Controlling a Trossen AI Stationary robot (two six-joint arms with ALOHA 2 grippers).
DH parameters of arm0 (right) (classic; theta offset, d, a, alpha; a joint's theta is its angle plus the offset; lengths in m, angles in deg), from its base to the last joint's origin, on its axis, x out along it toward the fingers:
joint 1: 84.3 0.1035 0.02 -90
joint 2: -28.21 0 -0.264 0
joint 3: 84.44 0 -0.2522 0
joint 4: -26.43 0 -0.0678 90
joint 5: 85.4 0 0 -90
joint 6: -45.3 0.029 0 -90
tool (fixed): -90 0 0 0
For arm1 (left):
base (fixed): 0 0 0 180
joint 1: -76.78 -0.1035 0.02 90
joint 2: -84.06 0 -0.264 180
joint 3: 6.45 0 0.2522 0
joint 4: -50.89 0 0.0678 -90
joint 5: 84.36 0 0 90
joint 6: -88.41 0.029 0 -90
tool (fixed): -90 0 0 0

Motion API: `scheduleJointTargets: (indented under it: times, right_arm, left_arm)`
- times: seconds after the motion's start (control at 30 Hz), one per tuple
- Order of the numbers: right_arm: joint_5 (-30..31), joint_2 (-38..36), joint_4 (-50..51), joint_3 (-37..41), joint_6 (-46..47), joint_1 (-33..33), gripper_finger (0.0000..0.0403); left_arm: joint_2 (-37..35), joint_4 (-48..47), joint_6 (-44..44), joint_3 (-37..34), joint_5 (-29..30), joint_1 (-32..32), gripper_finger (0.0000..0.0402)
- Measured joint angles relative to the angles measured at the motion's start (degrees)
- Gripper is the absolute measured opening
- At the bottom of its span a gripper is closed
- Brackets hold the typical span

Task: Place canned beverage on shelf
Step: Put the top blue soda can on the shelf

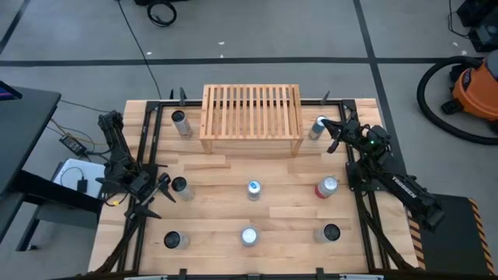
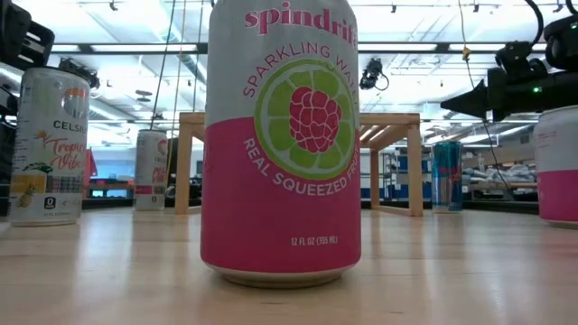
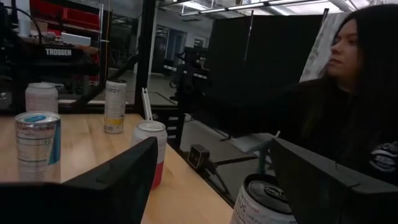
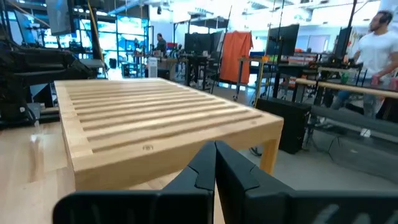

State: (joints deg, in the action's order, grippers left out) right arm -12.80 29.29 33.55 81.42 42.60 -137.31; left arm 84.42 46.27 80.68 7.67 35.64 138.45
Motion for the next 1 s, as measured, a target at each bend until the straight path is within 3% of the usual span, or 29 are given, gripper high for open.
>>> scheduleJointTargets:
  times: [0.17, 0.4, 0.53, 0.73, 0.83, 1.0]
  right_arm:
    - [-2.03, 0.0, -0.93, 0.02, 6.8, 0.0, 0.0013]
    - [-3.01, 0.02, -7.92, 0.02, 7.81, 0.0, 0.0013]
    - [-4.34, 0.02, -8.38, 0.02, 15.66, 0.0, 0.0013]
    - [-6.48, 0.02, -8.28, 0.02, 14.26, 0.0, 0.0013]
    - [-6.5, 0.02, -8.32, 0.02, 17.98, 0.02, 0.0013]
    - [-6.52, 0.02, -9.59, 0.02, 19.31, 0.0, 0.0013]
  left_arm:
    - [0.0, 0.0, -0.54, 0.0, 0.0, 0.0, 0.0314]
    - [0.0, 0.02, -0.58, 0.0, 0.0, 0.0, 0.0314]
    - [0.0, 0.04, -0.58, 0.0, 0.0, 0.0, 0.0314]
    - [0.0, 0.04, -0.59, 0.0, -0.02, 0.0, 0.0314]
    - [0.0, 0.04, -0.69, 0.0, -0.02, 0.0, 0.0314]
    - [0.0, 0.04, 6.48, 0.0, -0.01, 0.0, 0.0314]
